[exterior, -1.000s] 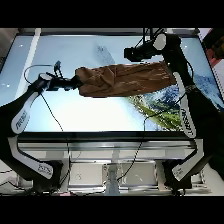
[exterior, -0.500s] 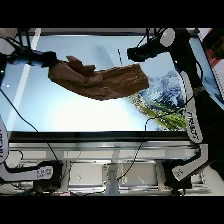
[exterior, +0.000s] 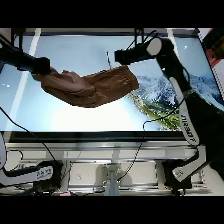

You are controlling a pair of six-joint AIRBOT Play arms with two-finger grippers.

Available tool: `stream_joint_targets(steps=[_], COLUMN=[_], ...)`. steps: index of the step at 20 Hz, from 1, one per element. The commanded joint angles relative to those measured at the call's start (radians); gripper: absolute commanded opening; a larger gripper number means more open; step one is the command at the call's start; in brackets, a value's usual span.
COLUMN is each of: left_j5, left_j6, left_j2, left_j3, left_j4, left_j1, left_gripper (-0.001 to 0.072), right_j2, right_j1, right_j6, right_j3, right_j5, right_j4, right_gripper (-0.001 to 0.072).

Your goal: Fold the clothes and pants, and hang the long-sleeved shirts on hangers.

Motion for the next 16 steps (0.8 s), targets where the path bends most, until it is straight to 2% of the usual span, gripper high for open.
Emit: stream_joint_targets(steps=[1, 3, 6, 8, 10, 13, 16], left_j5=[-0.085, -0.086, -0.085, -0.084, -0.058, 0.048, 0.243], left_j6=[0.0, -0.001, -0.001, -0.001, -0.001, -0.001, 0.002], left_j2=[0.002, 0.002, 0.002, 0.002, 0.002, 0.002, -0.002], left_j3=[0.002, 0.002, 0.002, 0.002, 0.002, 0.002, 0.002], left_j4=[0.006, 0.006, 0.006, 0.006, 0.005, -0.034, -0.145], left_j1=[-0.001, -0.002, -0.003, -0.005, -0.005, -0.005, -0.009], left_gripper=[0.0015, 0.0015, 0.0015, 0.0015, 0.0015, 0.0015, 0.0015], right_j2=[-0.055, -0.122, -0.223, -0.283, -0.334, -0.376, -0.377], right_j1=[0.114, 0.172, 0.202, 0.205, 0.213, 0.252, 0.324], right_j6=[0.003, 0.053, 0.186, 0.245, 0.246, 0.246, 0.245], right_j3=[-0.037, -0.037, -0.036, -0.036, -0.036, -0.036, -0.034], right_j5=[-0.215, -0.285, -0.294, -0.272, -0.238, -0.18, -0.172], right_j4=[0.031, 0.031, 0.038, 0.113, 0.224, 0.276, 0.293], right_gripper=[0.0032, 0.0031, 0.003, 0.003, 0.003, 0.003, 0.003])
